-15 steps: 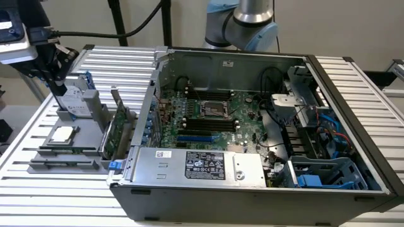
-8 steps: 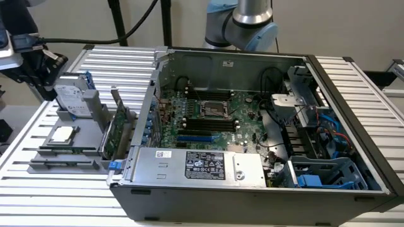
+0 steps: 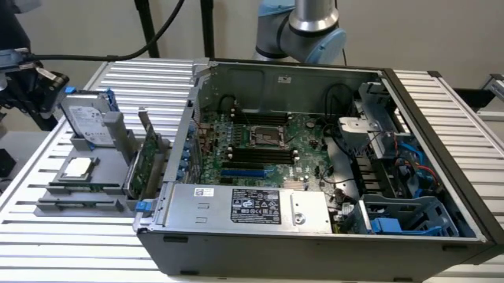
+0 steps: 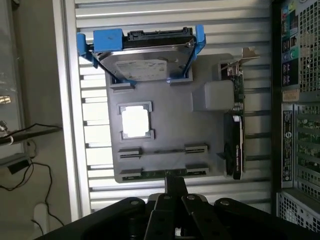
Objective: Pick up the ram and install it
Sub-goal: 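Pick up the ram and move it above insertion slot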
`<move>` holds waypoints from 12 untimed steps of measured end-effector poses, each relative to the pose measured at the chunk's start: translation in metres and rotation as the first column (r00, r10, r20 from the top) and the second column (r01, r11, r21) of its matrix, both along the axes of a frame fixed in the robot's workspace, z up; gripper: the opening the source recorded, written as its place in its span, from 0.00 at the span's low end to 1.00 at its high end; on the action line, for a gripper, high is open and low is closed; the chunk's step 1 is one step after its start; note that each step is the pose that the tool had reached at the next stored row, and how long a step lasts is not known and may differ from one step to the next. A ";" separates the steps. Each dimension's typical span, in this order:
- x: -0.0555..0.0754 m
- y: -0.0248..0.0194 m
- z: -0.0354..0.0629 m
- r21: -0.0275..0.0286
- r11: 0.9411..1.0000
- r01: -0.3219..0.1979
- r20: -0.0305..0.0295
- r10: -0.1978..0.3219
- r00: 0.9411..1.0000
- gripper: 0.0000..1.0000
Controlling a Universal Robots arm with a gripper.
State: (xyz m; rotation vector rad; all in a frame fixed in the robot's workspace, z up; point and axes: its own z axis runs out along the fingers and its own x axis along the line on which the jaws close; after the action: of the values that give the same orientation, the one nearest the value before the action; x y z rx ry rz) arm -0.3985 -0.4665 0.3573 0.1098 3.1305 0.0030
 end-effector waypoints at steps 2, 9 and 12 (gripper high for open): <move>0.000 0.0000 0.0000 0.000 1.000 0.000 0.000 0.000 1.000 0.00; 0.000 0.0000 0.0000 0.000 1.000 0.000 0.000 0.000 1.000 0.00; 0.000 0.0000 0.0000 0.000 1.000 0.000 0.000 0.000 1.000 0.00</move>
State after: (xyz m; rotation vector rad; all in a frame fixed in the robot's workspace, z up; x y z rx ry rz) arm -0.3985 -0.4664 0.3574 0.1098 3.1304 0.0030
